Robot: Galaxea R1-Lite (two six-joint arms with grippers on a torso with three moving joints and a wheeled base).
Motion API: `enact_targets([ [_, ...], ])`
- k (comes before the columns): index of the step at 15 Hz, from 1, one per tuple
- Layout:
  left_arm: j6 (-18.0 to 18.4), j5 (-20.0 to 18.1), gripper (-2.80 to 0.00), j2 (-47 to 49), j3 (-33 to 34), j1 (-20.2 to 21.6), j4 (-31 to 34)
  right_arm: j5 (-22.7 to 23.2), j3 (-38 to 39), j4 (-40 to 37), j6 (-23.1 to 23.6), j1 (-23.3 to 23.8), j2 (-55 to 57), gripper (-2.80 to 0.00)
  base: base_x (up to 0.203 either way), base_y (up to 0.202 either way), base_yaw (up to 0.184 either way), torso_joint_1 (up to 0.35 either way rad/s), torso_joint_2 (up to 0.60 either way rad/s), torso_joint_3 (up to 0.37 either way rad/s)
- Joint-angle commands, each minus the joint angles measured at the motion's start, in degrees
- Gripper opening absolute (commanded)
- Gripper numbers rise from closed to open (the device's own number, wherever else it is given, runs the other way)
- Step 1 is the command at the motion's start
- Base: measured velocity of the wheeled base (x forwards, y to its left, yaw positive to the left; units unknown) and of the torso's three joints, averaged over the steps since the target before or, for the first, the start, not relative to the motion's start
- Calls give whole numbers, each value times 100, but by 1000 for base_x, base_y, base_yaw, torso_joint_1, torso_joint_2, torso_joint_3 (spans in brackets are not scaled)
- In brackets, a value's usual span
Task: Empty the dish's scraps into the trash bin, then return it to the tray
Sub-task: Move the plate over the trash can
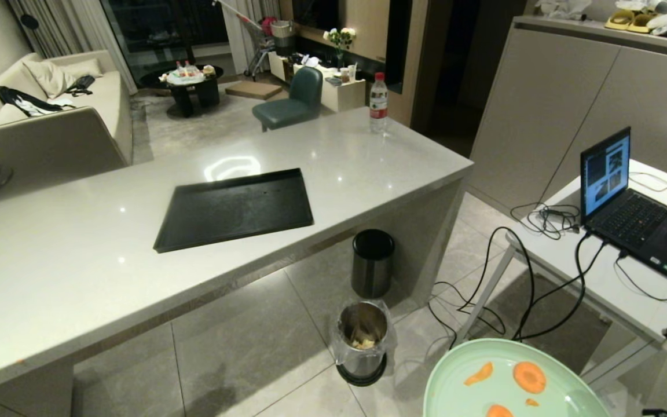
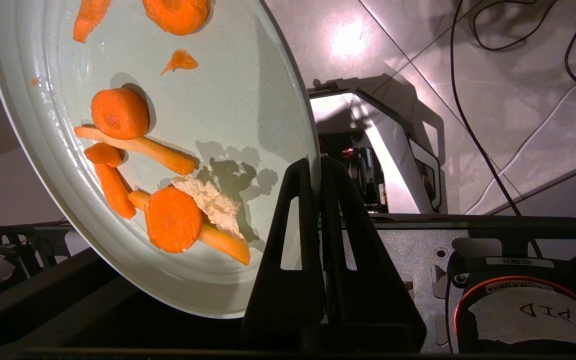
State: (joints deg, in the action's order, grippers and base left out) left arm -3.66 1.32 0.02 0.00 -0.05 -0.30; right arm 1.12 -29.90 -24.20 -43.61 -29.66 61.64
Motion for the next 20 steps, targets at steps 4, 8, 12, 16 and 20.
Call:
enact_targets([
  [4, -3, 0, -280, 6, 0, -4, -5, -7, 2, -15, -16, 4, -20, -280, 0, 0, 0, 0, 0, 0],
  [8, -3, 0, -280, 6, 0, -4, -5, -15, 2, -15, -8, 4, -55, -280, 0, 0, 0, 0, 0, 0],
  [12, -3, 0, -280, 6, 0, -4, -5, -15, 37, -15, -16, 4, -42, -280, 0, 0, 0, 0, 0, 0],
  [16, -3, 0, -280, 6, 0, 3, -5, -24, 20, -15, -8, 4, -64, -280, 0, 0, 0, 0, 0, 0],
  [20, -3, 0, -280, 6, 0, -1, -5, -42, 64, -42, -26, 13, -178, -280, 0, 0, 0, 0, 0, 0],
])
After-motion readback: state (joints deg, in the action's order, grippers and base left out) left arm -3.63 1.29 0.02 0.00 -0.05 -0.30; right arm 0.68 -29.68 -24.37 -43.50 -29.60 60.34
